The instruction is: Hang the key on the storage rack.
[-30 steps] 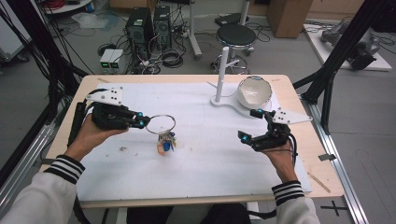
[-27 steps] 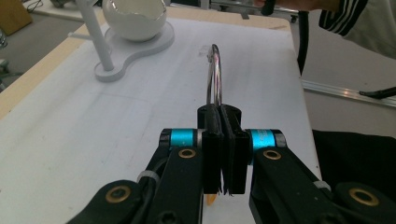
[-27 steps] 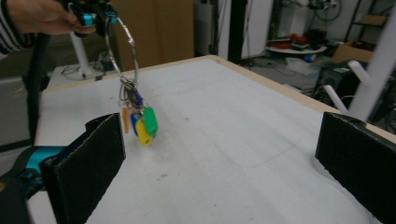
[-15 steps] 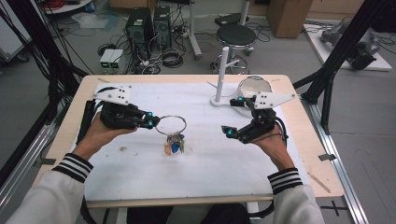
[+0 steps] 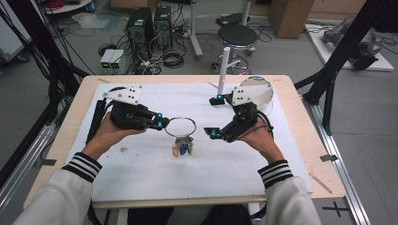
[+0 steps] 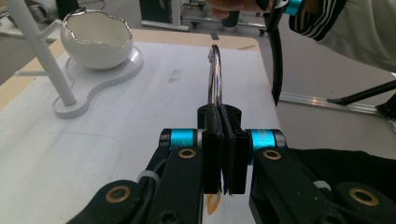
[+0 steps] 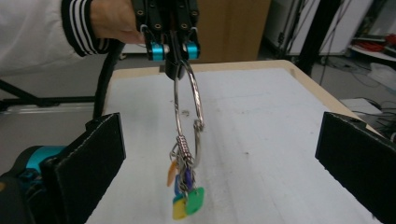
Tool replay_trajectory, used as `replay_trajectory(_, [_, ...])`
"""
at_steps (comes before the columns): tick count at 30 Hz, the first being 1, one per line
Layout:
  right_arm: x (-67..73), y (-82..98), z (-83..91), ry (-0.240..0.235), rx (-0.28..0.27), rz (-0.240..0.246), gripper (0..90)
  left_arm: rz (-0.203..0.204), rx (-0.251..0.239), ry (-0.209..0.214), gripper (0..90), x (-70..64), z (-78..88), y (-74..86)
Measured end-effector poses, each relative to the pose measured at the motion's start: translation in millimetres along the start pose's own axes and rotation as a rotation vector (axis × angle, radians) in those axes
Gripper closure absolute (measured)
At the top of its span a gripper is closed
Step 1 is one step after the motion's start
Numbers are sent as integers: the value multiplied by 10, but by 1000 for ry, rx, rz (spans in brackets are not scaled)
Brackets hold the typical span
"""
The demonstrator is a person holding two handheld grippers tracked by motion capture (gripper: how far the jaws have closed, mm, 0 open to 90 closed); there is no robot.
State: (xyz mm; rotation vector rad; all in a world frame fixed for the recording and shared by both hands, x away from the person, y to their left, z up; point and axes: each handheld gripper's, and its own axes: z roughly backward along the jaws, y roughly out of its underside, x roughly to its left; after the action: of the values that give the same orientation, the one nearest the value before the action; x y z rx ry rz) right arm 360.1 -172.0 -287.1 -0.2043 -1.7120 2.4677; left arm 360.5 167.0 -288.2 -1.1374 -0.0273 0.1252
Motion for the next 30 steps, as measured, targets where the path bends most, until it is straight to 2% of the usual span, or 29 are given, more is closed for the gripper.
replay_trajectory(8, [19,-76,-171,-55,35,33,11,-7,8,19,874,-1,-95,-27])
replay_trajectory(15, [26,-74,-264,-89,68,36,67,-8,20,32,874,-12,-159,-34])
replay_trajectory(20, [24,-78,-309,-142,96,45,218,-15,30,41,874,-11,-201,-36])
replay_trajectory(24, [38,-74,-331,-156,133,57,337,-17,32,42,874,-24,-217,-44])
replay_trajectory(30, [35,-79,-344,-167,135,67,448,-24,43,44,874,-29,-227,-46])
